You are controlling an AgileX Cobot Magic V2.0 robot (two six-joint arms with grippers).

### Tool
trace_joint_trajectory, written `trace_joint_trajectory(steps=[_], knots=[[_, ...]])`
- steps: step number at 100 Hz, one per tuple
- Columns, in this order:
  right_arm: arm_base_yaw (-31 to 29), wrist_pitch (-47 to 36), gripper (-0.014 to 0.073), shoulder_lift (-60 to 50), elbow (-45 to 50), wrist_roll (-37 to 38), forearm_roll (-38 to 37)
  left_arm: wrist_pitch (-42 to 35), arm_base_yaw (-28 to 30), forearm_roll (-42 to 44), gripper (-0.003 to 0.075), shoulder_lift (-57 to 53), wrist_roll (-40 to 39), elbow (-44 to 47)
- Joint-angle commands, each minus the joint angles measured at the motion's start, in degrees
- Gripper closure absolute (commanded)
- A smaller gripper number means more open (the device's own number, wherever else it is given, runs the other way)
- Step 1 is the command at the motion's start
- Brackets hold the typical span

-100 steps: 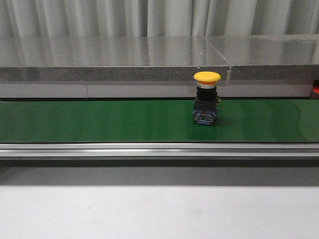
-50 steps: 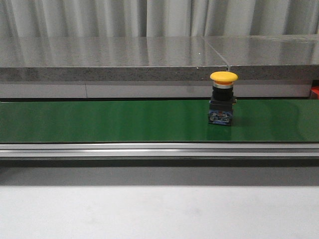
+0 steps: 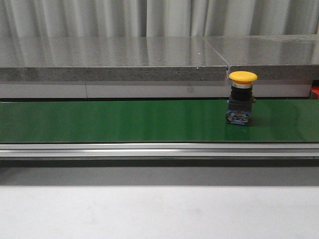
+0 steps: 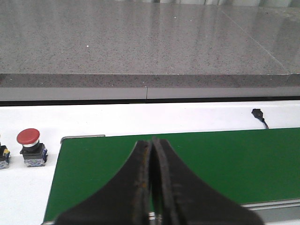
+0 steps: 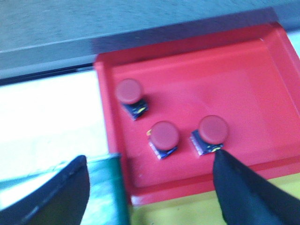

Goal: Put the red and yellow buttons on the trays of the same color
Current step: 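Grasp the yellow button at the belt's end with the right gripper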

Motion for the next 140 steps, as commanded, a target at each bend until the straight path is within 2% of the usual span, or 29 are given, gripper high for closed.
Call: trace_joint_trajectory(steps=[1, 41, 62, 106, 126, 140], knots=[[2.44, -3.5, 0.0041, -6.22, 1.79, -4.2, 0.81, -4.13, -0.41, -1.52, 0.0739, 0.12, 0.09, -1.6], [19.17, 12.44, 0.0041, -6.51, 3.42, -16.24, 0.81, -4.24, -0.41, -1.52, 0.0739, 0.12, 0.09, -1.6], [25.16, 15.11, 0.0041, -2.94, 3.42, -16.98, 0.81, -4.24, -0.41, -1.52, 0.0739, 0.12, 0.09, -1.6], [29.29, 15.28, 0.0041, 4.07, 3.42, -17.89, 0.91, -4.24, -0.41, -1.52, 0.0739, 0.12, 0.09, -1.6], [29.93, 12.43, 0.0042, 6.77, 3.42, -17.89, 1.4, -4.24, -0.41, -1.52, 0.0739, 0.12, 0.09, -1.6], [29.93, 10.56, 0.0096, 7.36, 3.42, -17.89, 1.4, -4.24, -0.41, -1.52, 0.0739, 0.12, 0.09, -1.6]])
